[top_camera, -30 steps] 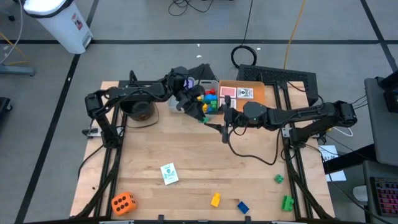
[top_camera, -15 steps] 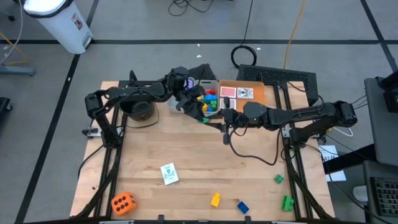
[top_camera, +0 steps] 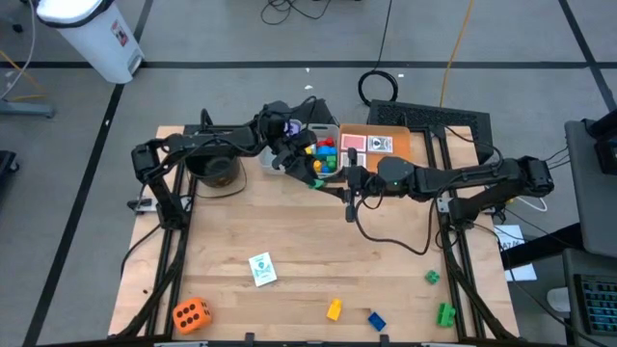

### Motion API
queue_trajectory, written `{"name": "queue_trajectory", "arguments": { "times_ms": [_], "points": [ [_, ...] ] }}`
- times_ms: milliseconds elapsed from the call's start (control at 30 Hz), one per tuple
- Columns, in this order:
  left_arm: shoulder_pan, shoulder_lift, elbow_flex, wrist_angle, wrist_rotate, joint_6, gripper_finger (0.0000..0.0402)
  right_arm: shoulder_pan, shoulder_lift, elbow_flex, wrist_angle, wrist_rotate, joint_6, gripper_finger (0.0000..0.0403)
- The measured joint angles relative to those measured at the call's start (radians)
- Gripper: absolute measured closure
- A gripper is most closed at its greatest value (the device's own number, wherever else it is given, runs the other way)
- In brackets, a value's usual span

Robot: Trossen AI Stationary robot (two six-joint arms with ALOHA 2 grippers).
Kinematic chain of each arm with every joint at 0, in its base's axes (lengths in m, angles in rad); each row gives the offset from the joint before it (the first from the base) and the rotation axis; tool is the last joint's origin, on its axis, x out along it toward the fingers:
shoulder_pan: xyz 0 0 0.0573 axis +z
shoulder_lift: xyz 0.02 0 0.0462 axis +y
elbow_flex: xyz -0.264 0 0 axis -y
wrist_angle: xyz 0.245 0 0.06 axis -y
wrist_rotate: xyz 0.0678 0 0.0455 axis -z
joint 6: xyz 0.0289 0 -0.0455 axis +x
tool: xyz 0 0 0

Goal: Pick & Place Toys
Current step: Put the green gamepiece into the right gray bin

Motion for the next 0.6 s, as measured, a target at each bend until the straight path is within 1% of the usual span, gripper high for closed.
{"name": "queue_trajectory", "arguments": {
  "times_ms": [300, 600],
  "points": [
    [0.034, 0.0, 0.0, 0.066, -0.002, -0.038, 0.0229, -0.001, -0.001, 0.0, 0.007, 0.016, 0.003, 0.0347],
    [0.034, 0.0, 0.0, 0.07, -0.002, -0.036, 0.0229, -0.004, -0.001, 0.0, 0.008, 0.008, 0.003, 0.0348]
  ]
}}
